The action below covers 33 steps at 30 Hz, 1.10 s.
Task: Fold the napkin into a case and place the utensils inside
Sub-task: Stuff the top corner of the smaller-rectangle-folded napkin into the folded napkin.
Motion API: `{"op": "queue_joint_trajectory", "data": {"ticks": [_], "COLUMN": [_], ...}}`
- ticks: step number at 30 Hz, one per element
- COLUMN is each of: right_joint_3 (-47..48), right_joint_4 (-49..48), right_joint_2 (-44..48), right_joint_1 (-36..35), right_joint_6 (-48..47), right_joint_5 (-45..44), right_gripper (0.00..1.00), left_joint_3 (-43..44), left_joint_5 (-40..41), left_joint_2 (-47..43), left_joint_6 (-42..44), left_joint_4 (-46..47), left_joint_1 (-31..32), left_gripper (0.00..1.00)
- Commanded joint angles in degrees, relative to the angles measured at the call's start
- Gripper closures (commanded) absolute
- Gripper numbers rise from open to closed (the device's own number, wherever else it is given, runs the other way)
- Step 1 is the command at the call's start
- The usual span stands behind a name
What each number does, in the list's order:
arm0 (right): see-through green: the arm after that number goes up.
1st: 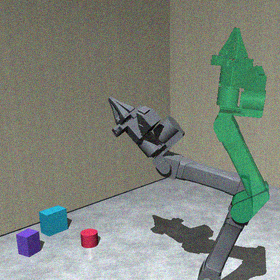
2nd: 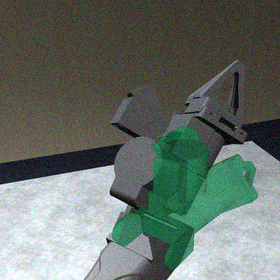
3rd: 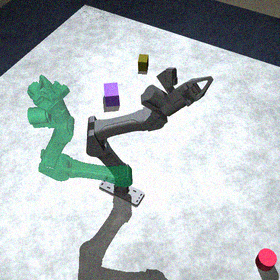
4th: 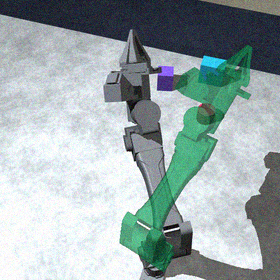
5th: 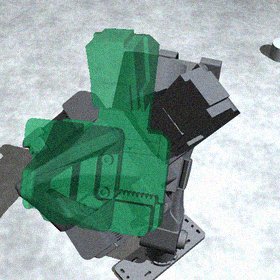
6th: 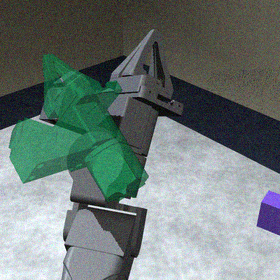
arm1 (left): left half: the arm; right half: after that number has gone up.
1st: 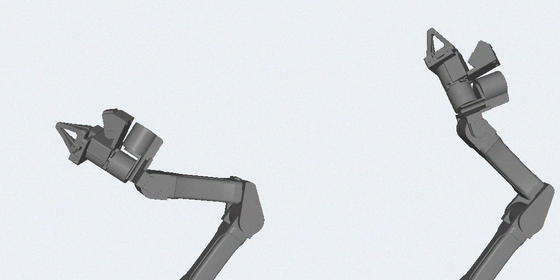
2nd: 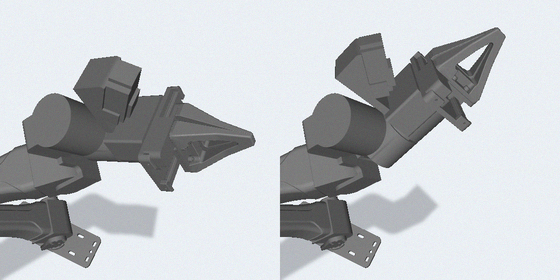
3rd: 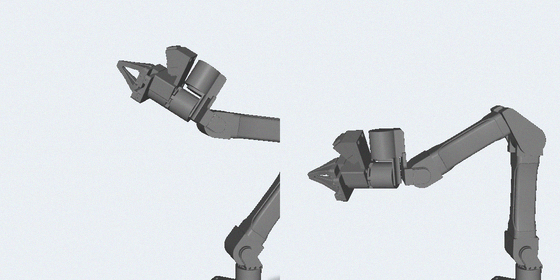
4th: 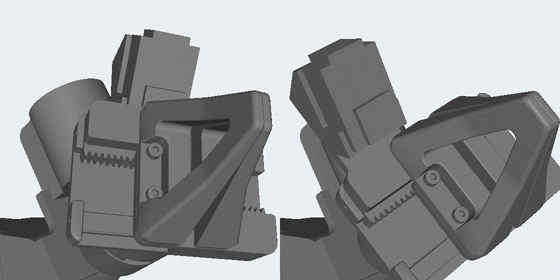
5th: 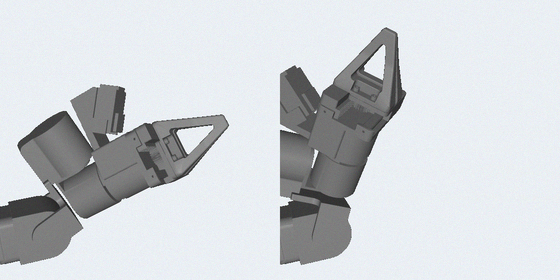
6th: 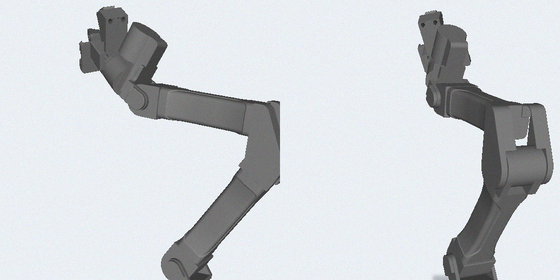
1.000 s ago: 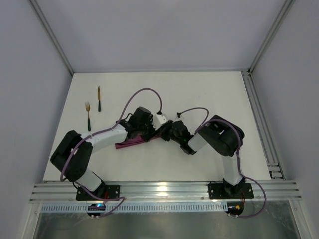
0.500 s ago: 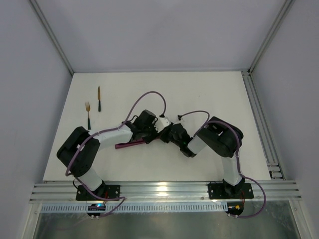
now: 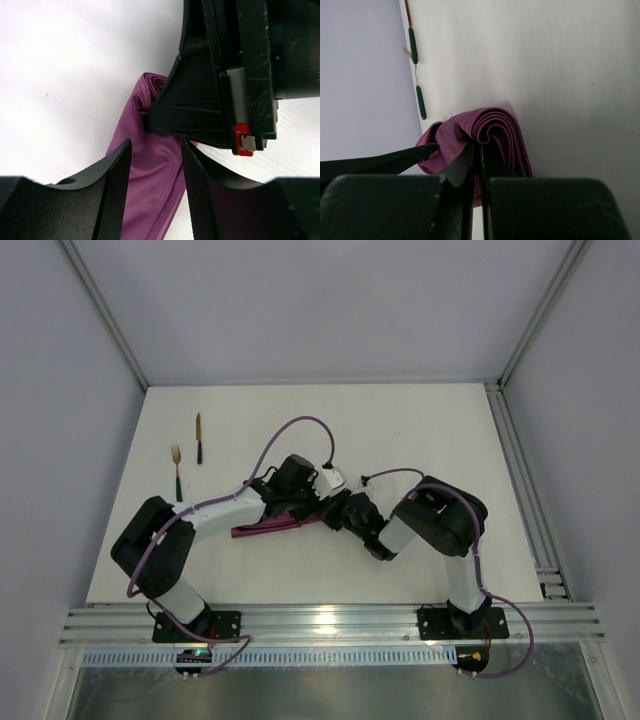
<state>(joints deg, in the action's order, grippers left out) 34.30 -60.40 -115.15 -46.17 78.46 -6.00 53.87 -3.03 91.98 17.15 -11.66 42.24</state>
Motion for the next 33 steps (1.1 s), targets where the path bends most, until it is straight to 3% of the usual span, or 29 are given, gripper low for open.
{"op": "queue_joint_trajectory", "data": {"ticks": [1,11,14,15,18,20,25,33], "right_joint_3": [-0.38,-0.29,-0.82,-0.99,-1.34,-1.61,-2.66,-0.82], "right_joint_4": [-3.06,-2.53,-2.00,-1.65,0.28,1.59,3.71,6.26], "right_joint_2": [0.10,0.72,1.77,2.47,3.70,4.85,6.96,7.76], "right_joint_1": [-0.50,-1.38,-1.46,-1.46,-1.46,-1.38,1.08,4.07], "right_joint_6": [0.38,0.91,0.73,0.65,-0.14,-1.19,-3.31,-7.17], "right_joint_5": [-2.17,-2.97,-3.32,-3.49,-3.67,-3.67,-1.56,4.15], "right_gripper": [0.96,0.96,0.96,0.96,0.96,0.92,0.72,0.65], "left_joint_3": [1.24,1.85,2.73,2.82,1.86,1.42,-1.65,-6.58], "left_joint_5": [-1.54,2.06,2.41,2.50,2.50,2.41,4.78,3.20], "left_joint_2": [1.97,4.08,5.75,6.01,5.93,5.14,2.15,-3.56], "left_joint_6": [-0.88,-0.28,0.17,0.43,1.22,1.57,5.25,10.98], "left_joint_4": [-1.17,-3.19,-4.94,-5.39,-5.57,-5.48,-3.99,-0.82], "left_joint_1": [0.30,2.50,2.94,3.20,3.20,3.20,3.20,3.20], "left_gripper": [0.54,0.58,0.70,0.84,1.00,1.00,1.00,0.96]}}
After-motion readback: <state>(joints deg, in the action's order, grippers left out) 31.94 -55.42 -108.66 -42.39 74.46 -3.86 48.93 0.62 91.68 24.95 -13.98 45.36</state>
